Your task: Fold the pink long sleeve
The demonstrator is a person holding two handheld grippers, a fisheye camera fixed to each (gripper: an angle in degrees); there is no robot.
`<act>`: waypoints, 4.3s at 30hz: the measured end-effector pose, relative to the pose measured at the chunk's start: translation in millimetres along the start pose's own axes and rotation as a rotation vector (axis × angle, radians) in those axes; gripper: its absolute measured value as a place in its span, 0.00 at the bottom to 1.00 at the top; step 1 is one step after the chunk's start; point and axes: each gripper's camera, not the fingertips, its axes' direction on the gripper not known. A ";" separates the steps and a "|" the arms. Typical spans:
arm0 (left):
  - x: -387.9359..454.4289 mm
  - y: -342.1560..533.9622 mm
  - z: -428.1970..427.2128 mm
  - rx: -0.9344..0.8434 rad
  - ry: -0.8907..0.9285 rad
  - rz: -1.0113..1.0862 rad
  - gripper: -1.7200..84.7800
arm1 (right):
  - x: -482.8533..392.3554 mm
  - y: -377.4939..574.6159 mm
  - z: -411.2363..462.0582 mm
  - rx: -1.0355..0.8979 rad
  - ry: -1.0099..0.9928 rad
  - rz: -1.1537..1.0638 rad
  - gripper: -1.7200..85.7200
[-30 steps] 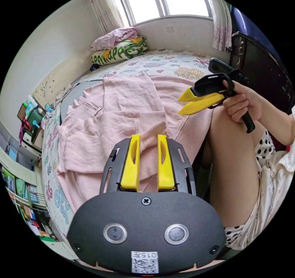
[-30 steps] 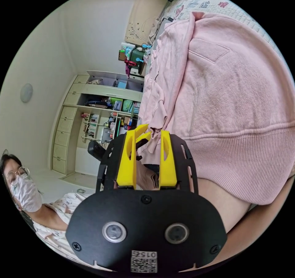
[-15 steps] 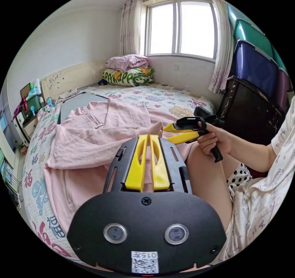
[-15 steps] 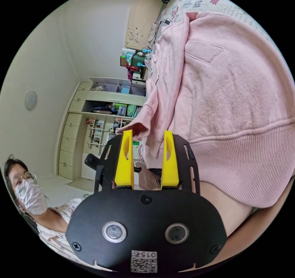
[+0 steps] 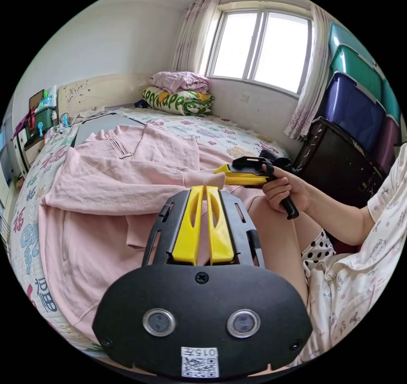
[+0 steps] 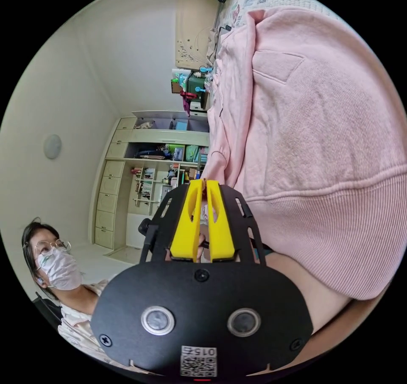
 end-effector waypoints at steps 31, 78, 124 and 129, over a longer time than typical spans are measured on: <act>41.4 147.4 120.8 -0.149 -0.109 0.091 0.06 | 166.8 149.2 350.3 0.008 0.547 -0.136 0.02; -502.7 84.8 296.2 -0.240 -0.411 -0.462 0.07 | 332.2 -353.6 615.0 0.029 0.965 -0.422 0.06; 1.0 486.2 64.4 -0.046 0.105 -0.516 0.16 | 311.7 -32.7 12.5 -0.385 0.579 -0.386 0.16; -1.4 493.1 66.7 -0.006 0.130 -0.532 0.09 | 349.7 -39.7 -6.7 -0.472 0.557 -0.381 0.10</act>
